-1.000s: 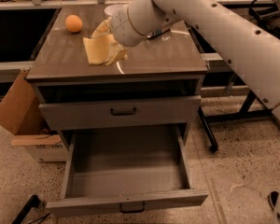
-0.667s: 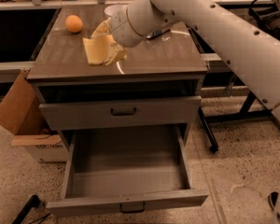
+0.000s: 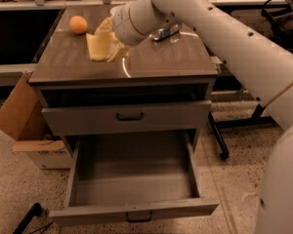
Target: Pick sponge from middle drawer and place on counter
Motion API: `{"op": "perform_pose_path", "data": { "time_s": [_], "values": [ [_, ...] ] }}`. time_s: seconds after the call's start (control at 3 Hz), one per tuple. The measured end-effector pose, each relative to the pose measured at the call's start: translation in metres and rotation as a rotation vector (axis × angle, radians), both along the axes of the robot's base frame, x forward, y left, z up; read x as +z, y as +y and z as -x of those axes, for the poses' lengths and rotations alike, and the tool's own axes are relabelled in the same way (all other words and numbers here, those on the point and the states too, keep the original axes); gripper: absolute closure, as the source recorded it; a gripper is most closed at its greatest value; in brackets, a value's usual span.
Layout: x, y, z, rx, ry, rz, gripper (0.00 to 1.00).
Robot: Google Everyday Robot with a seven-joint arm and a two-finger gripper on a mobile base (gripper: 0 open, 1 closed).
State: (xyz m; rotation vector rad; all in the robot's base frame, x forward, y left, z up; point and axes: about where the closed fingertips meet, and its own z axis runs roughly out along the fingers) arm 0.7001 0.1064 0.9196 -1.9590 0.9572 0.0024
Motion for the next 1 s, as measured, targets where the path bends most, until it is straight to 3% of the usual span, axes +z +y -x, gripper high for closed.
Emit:
{"op": "perform_pose_path", "data": {
  "time_s": [0.67,1.0],
  "values": [
    [0.01,0.005,-0.066,-0.097,0.032,-0.058,1.0],
    [0.006,0.012,-0.085,-0.136,0.069,-0.071,0.81]
  ]
}}
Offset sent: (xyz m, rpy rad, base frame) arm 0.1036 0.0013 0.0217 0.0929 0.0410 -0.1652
